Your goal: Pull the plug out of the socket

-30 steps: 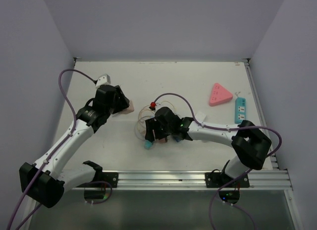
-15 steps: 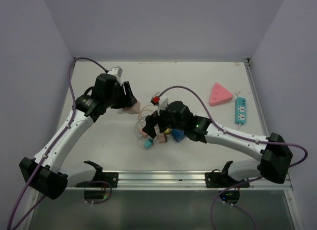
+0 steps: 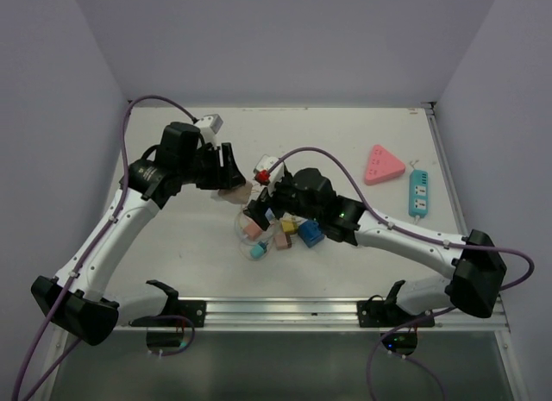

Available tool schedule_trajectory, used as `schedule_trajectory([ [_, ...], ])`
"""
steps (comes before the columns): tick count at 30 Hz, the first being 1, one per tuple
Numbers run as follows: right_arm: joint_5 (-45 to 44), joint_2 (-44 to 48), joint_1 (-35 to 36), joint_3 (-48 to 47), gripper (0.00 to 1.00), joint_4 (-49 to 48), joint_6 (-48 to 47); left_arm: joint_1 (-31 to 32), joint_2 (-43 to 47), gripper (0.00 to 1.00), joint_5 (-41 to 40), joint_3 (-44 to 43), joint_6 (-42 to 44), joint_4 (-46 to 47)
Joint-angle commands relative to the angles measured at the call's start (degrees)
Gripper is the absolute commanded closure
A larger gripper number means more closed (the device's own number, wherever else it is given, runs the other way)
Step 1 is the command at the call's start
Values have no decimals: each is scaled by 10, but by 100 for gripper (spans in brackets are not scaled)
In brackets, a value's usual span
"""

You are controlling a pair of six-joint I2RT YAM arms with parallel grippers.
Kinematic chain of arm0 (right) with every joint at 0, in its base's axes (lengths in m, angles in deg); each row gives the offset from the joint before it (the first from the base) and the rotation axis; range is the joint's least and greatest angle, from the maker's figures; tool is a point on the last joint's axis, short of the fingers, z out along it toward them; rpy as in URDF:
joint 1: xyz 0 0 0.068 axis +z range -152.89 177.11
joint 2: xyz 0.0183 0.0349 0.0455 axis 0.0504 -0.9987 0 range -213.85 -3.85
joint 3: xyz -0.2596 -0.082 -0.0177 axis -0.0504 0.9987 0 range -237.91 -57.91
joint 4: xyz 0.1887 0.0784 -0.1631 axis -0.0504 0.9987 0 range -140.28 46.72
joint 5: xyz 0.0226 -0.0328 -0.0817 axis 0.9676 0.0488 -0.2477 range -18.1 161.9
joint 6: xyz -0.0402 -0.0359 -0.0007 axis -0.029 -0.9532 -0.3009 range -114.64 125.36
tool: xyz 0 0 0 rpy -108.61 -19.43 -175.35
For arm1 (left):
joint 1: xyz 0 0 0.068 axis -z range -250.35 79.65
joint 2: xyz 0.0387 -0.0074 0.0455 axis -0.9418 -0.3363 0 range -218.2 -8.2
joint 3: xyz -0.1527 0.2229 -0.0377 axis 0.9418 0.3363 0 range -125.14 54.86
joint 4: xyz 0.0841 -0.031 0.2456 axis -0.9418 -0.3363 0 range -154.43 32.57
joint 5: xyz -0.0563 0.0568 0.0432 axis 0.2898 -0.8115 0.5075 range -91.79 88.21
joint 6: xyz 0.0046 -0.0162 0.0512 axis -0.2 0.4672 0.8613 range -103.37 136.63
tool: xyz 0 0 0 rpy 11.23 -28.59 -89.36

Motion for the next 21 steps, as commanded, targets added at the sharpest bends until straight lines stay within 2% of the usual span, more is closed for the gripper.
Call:
schedule_trajectory([
  [1,-1,-18,-6,-48,1,-45,-35,1,11,100,40,-32,20,8],
  [14,71,-79,-7,-108,2,-41,-19,1,27,100,83,-19,30,29],
  [18,79,-83,-12,-102,6,-44,-14,1,27,100,88,-24,33,27],
  [21,80,-84,-14,-100,14,-38,-15,1,26,100,86,-26,37,23],
])
